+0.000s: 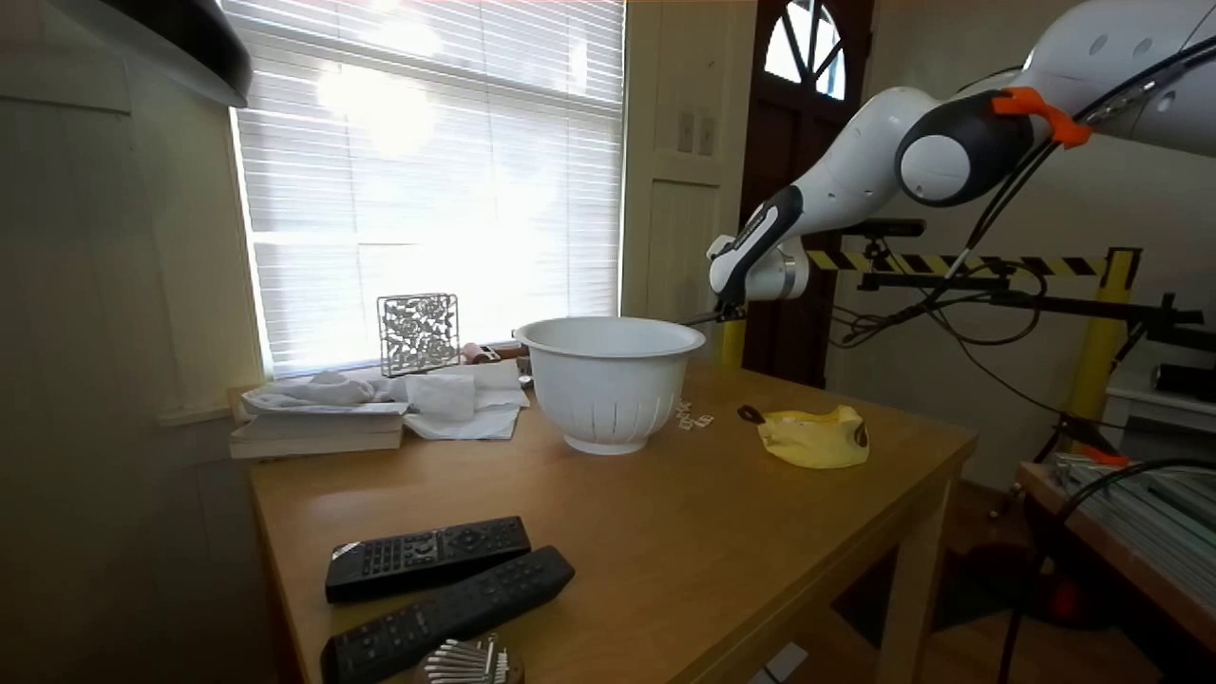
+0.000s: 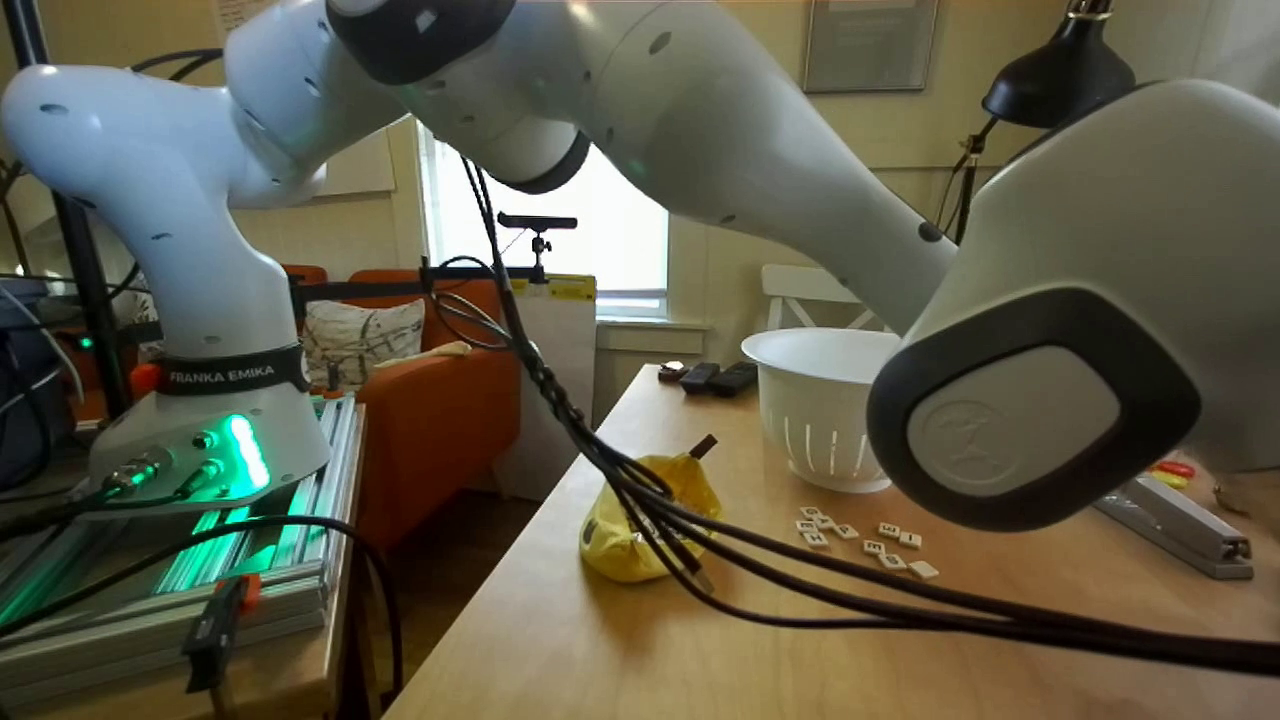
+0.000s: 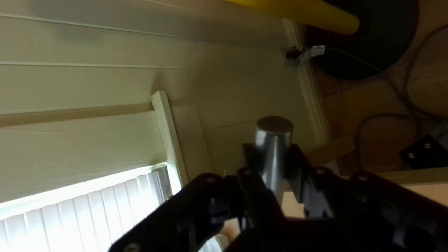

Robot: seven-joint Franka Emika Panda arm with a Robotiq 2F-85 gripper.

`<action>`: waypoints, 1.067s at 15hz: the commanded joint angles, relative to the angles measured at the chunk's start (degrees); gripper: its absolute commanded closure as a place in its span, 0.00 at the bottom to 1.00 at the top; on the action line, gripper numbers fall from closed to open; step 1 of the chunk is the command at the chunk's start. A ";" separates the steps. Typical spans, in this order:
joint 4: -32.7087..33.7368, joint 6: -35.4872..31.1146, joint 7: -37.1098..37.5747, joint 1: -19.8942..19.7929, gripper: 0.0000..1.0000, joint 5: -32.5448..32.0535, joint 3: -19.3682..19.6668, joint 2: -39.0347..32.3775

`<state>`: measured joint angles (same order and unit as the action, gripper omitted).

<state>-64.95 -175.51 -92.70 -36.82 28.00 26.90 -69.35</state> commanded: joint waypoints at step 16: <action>-2.45 30.22 -13.39 2.61 0.94 -3.60 4.35 5.10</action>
<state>-64.99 -148.44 -102.17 -35.06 26.96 30.45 -66.38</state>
